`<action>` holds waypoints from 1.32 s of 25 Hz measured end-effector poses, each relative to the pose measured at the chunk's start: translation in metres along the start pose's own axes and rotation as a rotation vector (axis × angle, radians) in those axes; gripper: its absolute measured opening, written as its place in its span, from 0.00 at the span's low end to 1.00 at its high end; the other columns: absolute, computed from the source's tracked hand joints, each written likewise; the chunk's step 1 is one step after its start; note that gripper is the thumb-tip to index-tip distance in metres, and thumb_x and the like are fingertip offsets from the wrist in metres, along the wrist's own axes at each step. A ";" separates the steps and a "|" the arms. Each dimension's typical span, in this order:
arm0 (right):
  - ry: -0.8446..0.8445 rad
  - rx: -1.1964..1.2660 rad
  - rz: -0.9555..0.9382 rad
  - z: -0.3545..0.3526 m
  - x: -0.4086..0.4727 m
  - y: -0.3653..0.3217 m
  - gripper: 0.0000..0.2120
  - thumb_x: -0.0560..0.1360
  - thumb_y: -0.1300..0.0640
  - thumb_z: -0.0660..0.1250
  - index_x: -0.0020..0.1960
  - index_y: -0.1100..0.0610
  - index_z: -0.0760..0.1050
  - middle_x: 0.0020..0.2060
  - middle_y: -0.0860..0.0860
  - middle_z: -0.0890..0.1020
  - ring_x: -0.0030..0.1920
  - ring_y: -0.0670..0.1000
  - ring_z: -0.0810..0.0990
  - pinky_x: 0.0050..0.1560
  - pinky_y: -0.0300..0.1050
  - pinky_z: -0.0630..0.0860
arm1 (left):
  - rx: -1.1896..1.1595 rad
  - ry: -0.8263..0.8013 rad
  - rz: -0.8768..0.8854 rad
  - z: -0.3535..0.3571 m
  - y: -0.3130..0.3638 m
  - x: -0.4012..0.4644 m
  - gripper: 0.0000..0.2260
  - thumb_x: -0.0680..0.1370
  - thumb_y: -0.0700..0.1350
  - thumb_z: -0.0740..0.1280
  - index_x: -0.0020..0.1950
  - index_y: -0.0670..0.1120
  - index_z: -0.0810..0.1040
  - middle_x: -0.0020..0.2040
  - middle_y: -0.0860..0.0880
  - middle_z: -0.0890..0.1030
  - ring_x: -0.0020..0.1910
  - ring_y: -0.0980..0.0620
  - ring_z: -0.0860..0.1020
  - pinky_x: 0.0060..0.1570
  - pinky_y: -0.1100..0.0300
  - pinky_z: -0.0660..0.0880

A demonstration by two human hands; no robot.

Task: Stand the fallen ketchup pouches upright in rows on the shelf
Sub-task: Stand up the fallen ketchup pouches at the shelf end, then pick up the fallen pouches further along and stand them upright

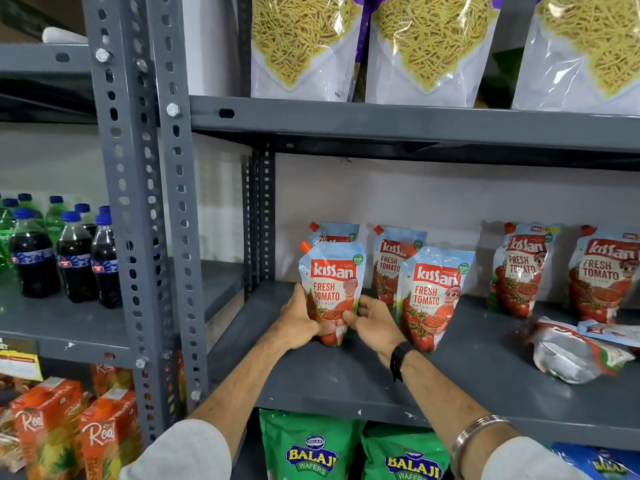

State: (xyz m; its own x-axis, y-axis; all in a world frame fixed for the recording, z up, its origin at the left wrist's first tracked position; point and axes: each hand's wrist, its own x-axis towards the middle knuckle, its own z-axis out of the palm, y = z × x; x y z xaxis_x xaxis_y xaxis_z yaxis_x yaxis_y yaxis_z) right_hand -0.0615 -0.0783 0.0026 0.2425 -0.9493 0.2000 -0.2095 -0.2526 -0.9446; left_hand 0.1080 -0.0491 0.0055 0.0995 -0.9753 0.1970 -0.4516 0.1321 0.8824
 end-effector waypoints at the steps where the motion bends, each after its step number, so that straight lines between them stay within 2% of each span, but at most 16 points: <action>1: 0.001 0.003 -0.006 0.001 0.000 0.000 0.16 0.80 0.67 0.64 0.65 0.57 0.78 0.58 0.50 0.84 0.58 0.47 0.81 0.58 0.43 0.78 | 0.003 -0.004 0.000 0.000 0.000 0.000 0.38 0.68 0.39 0.80 0.72 0.50 0.64 0.66 0.50 0.79 0.68 0.49 0.75 0.72 0.46 0.72; 5: -0.006 0.014 0.000 0.001 -0.002 0.000 0.17 0.79 0.69 0.63 0.65 0.57 0.77 0.59 0.52 0.84 0.61 0.49 0.81 0.63 0.46 0.77 | 0.009 -0.012 -0.008 0.001 -0.001 -0.001 0.36 0.68 0.40 0.81 0.70 0.49 0.65 0.65 0.50 0.79 0.67 0.49 0.76 0.72 0.45 0.73; 9: -0.022 0.027 0.048 -0.003 -0.008 -0.003 0.18 0.77 0.69 0.65 0.64 0.56 0.76 0.54 0.46 0.84 0.59 0.46 0.80 0.49 0.33 0.77 | 0.056 -0.042 -0.018 -0.005 -0.001 -0.008 0.36 0.67 0.45 0.82 0.66 0.49 0.64 0.62 0.51 0.77 0.64 0.50 0.76 0.69 0.46 0.75; 11: 0.039 -0.003 0.078 -0.008 -0.015 -0.005 0.20 0.74 0.67 0.70 0.64 0.57 0.74 0.54 0.49 0.83 0.60 0.50 0.81 0.52 0.39 0.78 | 0.097 0.065 -0.013 -0.011 -0.003 -0.016 0.34 0.64 0.49 0.84 0.60 0.47 0.67 0.55 0.51 0.77 0.55 0.52 0.78 0.57 0.51 0.79; 13: 0.143 -0.102 0.100 -0.015 -0.024 -0.008 0.22 0.71 0.62 0.76 0.61 0.55 0.72 0.52 0.52 0.82 0.54 0.52 0.82 0.55 0.49 0.80 | 0.176 0.169 0.037 -0.017 -0.004 -0.026 0.25 0.64 0.54 0.82 0.50 0.45 0.73 0.42 0.52 0.78 0.40 0.54 0.75 0.41 0.55 0.73; 15: 0.208 -0.190 0.112 -0.025 -0.035 -0.012 0.19 0.69 0.59 0.79 0.54 0.55 0.74 0.46 0.54 0.83 0.44 0.53 0.82 0.43 0.48 0.80 | 0.211 0.106 0.102 -0.017 -0.003 -0.034 0.17 0.67 0.57 0.78 0.35 0.48 0.75 0.29 0.53 0.74 0.30 0.54 0.70 0.36 0.56 0.66; 17: 0.192 -0.234 0.125 -0.042 -0.044 -0.014 0.09 0.71 0.56 0.77 0.44 0.55 0.76 0.37 0.54 0.84 0.31 0.49 0.79 0.27 0.41 0.74 | 0.236 -0.030 0.153 0.001 0.009 -0.041 0.18 0.70 0.55 0.77 0.30 0.48 0.75 0.25 0.54 0.73 0.28 0.56 0.69 0.35 0.57 0.66; 19: 0.123 -0.268 0.149 -0.069 -0.054 -0.014 0.09 0.75 0.54 0.72 0.38 0.55 0.77 0.30 0.52 0.83 0.22 0.46 0.75 0.20 0.38 0.68 | 0.266 -0.150 0.218 0.035 0.032 -0.046 0.14 0.72 0.51 0.77 0.33 0.46 0.78 0.27 0.53 0.77 0.28 0.56 0.71 0.35 0.58 0.69; 21: 0.068 -0.359 0.148 -0.101 -0.064 -0.018 0.10 0.76 0.55 0.69 0.37 0.58 0.80 0.29 0.53 0.82 0.20 0.45 0.74 0.19 0.37 0.69 | 0.293 -0.240 0.294 0.078 0.059 -0.052 0.11 0.74 0.49 0.77 0.37 0.45 0.81 0.30 0.53 0.79 0.29 0.56 0.73 0.34 0.58 0.71; 23: 0.072 -0.429 0.109 -0.143 -0.072 -0.022 0.10 0.75 0.60 0.66 0.37 0.61 0.80 0.30 0.55 0.82 0.23 0.47 0.76 0.25 0.41 0.74 | 0.338 -0.286 0.358 0.128 0.089 -0.056 0.08 0.74 0.48 0.76 0.41 0.46 0.82 0.32 0.54 0.80 0.29 0.59 0.73 0.34 0.59 0.73; 25: 0.138 -0.413 0.066 -0.197 -0.077 -0.018 0.09 0.75 0.61 0.67 0.39 0.65 0.81 0.34 0.56 0.82 0.32 0.50 0.79 0.35 0.45 0.75 | 0.392 -0.295 0.422 0.179 0.123 -0.056 0.06 0.75 0.48 0.74 0.42 0.47 0.82 0.33 0.54 0.80 0.29 0.60 0.74 0.35 0.58 0.75; 27: 0.207 -0.342 0.034 -0.247 -0.083 -0.012 0.10 0.75 0.58 0.70 0.42 0.65 0.83 0.36 0.54 0.83 0.38 0.49 0.80 0.41 0.44 0.75 | 0.459 -0.231 0.451 0.219 0.154 -0.057 0.04 0.75 0.50 0.72 0.43 0.51 0.81 0.33 0.55 0.81 0.30 0.60 0.76 0.37 0.57 0.77; 29: 0.245 -0.337 -0.015 -0.310 -0.089 0.002 0.08 0.75 0.59 0.70 0.39 0.60 0.83 0.35 0.50 0.83 0.39 0.47 0.79 0.43 0.43 0.75 | 0.487 -0.087 0.479 0.268 0.188 -0.057 0.04 0.74 0.52 0.70 0.44 0.53 0.80 0.35 0.56 0.83 0.34 0.60 0.79 0.40 0.56 0.79; 31: 0.274 -0.343 -0.007 -0.364 -0.092 0.018 0.12 0.75 0.61 0.67 0.34 0.53 0.79 0.31 0.46 0.81 0.34 0.44 0.77 0.38 0.39 0.73 | 0.549 0.027 0.508 0.307 0.214 -0.055 0.05 0.74 0.53 0.68 0.46 0.54 0.80 0.40 0.57 0.83 0.42 0.56 0.81 0.43 0.54 0.79; 33: 0.294 -0.335 0.059 -0.408 -0.095 0.034 0.13 0.75 0.63 0.64 0.34 0.53 0.78 0.29 0.46 0.79 0.29 0.44 0.75 0.27 0.35 0.70 | 0.724 0.051 0.521 0.342 0.233 -0.048 0.10 0.75 0.56 0.67 0.51 0.53 0.81 0.50 0.54 0.83 0.53 0.50 0.81 0.50 0.52 0.78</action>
State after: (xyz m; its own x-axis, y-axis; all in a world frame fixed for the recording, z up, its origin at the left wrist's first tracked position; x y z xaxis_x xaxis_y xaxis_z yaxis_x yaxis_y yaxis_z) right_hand -0.4786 -0.0730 0.0579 -0.0484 -0.9645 0.2596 -0.5217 -0.1972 -0.8300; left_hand -0.3049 -0.0319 0.0556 -0.2435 -0.8113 0.5315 -0.8978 0.3959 0.1929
